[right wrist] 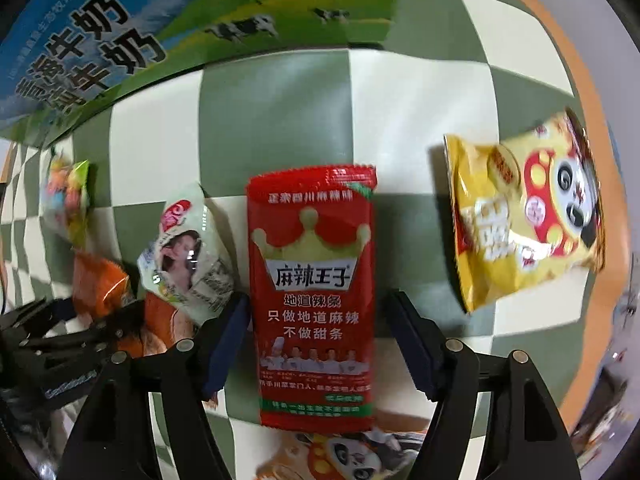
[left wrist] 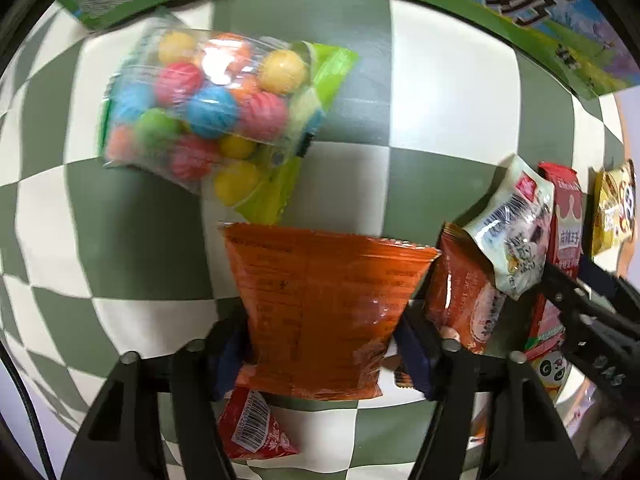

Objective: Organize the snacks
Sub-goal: 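Grasp the orange bag with the left tool while the right tool grasps the red spicy strip packet, then carry both packets into the cardboard box and open both tools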

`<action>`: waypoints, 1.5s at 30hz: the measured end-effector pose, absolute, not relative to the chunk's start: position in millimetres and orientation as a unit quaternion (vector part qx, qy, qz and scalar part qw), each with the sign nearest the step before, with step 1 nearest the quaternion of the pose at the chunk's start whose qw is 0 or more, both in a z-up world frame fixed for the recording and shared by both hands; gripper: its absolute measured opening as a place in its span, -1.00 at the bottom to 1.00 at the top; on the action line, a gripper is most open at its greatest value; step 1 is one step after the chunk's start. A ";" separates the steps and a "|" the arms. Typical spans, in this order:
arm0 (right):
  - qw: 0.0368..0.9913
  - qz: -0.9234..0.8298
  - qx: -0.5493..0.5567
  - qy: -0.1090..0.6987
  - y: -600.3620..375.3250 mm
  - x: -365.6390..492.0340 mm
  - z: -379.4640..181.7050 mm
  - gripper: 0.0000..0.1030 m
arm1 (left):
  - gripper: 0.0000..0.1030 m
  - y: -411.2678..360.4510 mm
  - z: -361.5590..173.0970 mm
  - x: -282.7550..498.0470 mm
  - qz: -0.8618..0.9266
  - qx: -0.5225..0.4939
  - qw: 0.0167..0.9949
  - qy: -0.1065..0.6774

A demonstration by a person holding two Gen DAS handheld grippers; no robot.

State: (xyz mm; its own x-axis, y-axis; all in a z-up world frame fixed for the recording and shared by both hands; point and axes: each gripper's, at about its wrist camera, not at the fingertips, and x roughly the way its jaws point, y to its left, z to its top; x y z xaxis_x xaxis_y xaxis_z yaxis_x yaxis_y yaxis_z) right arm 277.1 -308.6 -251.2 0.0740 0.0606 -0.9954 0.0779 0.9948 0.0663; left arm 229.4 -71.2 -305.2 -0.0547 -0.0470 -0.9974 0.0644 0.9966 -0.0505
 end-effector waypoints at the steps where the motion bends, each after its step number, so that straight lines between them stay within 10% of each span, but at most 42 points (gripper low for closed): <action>1: 0.742 -0.017 0.047 0.669 -307.3 274.3 -252.5 0.39 | 0.08 -72.2 -303.6 227.4 -0.038 0.008 0.691 0.722; 7: 0.761 -0.039 0.030 0.647 -289.4 255.2 -243.7 -0.06 | -0.06 -72.6 -295.4 215.6 -0.045 0.012 0.696 0.716; 25: 0.798 0.059 0.151 0.580 -324.7 208.9 -107.1 -0.07 | -0.08 -45.0 -181.9 192.4 -0.123 -0.100 0.728 0.667; 35: 0.844 0.096 0.127 0.512 -308.9 315.9 -30.2 -0.07 | -0.08 -57.0 -95.9 301.0 -0.114 -0.059 0.785 0.606; 45: 0.828 0.056 0.056 0.556 -295.8 470.7 -75.2 -0.07 | -0.07 -32.9 -155.5 407.8 -0.031 -0.012 0.742 0.670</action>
State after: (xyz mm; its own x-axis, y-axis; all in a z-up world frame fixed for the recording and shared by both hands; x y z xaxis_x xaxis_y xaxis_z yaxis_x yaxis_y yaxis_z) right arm 470.7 -295.8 -75.2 0.3761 0.1558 -0.9134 -0.0309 0.9873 0.1556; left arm 407.8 -32.9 -155.5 0.1006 -0.0624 -0.9930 0.0309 0.9977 -0.0596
